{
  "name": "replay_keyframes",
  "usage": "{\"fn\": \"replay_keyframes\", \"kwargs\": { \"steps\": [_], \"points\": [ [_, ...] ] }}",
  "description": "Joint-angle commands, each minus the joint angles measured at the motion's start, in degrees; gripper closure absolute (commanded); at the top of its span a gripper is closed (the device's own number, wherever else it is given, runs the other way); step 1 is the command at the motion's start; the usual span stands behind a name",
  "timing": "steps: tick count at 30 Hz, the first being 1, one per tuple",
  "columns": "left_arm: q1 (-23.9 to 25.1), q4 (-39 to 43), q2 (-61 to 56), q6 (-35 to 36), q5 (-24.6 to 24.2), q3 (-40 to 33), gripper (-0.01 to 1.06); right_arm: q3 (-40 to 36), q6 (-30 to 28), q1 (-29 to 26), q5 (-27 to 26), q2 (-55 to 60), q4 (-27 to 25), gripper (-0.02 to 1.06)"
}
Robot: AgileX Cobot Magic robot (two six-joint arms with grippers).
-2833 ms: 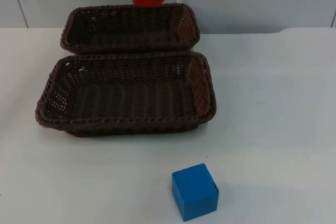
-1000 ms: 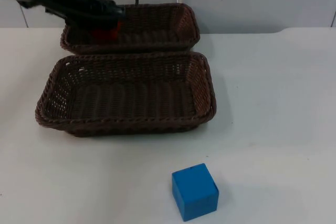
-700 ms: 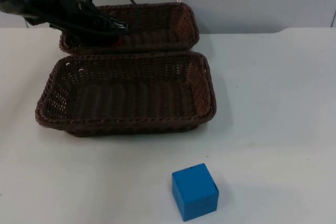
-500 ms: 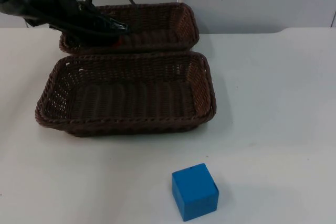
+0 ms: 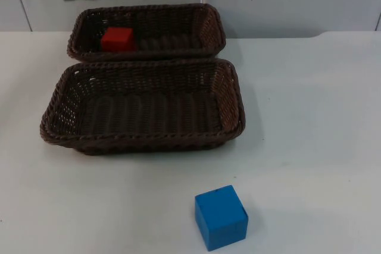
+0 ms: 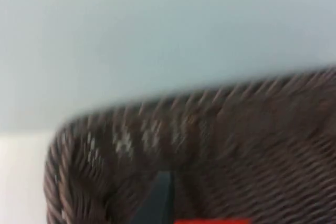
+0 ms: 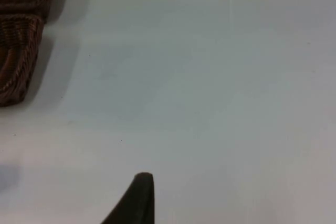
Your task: Pick up one cube with the left hand and place it into the upper basket. Pick up one cube with the right hand and place it into the lower basket.
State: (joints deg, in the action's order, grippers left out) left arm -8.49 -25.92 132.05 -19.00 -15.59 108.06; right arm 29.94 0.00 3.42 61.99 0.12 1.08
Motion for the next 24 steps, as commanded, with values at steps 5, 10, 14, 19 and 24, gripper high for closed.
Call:
{"fn": "replay_keyframes", "kwargs": {
  "steps": [5, 10, 14, 19, 24],
  "points": [
    [-0.26, -0.01, -9.54, -0.22, -7.39, 0.35, 0.16, -0.37, 0.0, 0.0, -0.14, -0.12, 0.5, -0.01],
    [-0.26, -0.01, -14.42, -0.37, -12.24, 0.35, 0.16, -0.37, 0.0, 0.0, -0.14, -0.12, 0.5, -0.01],
    [-0.26, -0.01, -17.37, -0.6, -14.33, 0.35, 0.16, -0.37, 0.0, 0.0, -0.14, -0.12, 0.5, -0.01],
    [-0.26, 1.05, -19.56, -0.6, -17.19, 0.35, 0.16, -0.37, 0.0, 0.0, -0.14, -0.12, 0.5, -0.01],
    [-0.26, 1.08, -20.61, -0.6, -20.34, 0.22, 0.16, -0.37, 0.0, 0.0, -0.14, -0.12, 0.5, -0.01]
  ]
}}
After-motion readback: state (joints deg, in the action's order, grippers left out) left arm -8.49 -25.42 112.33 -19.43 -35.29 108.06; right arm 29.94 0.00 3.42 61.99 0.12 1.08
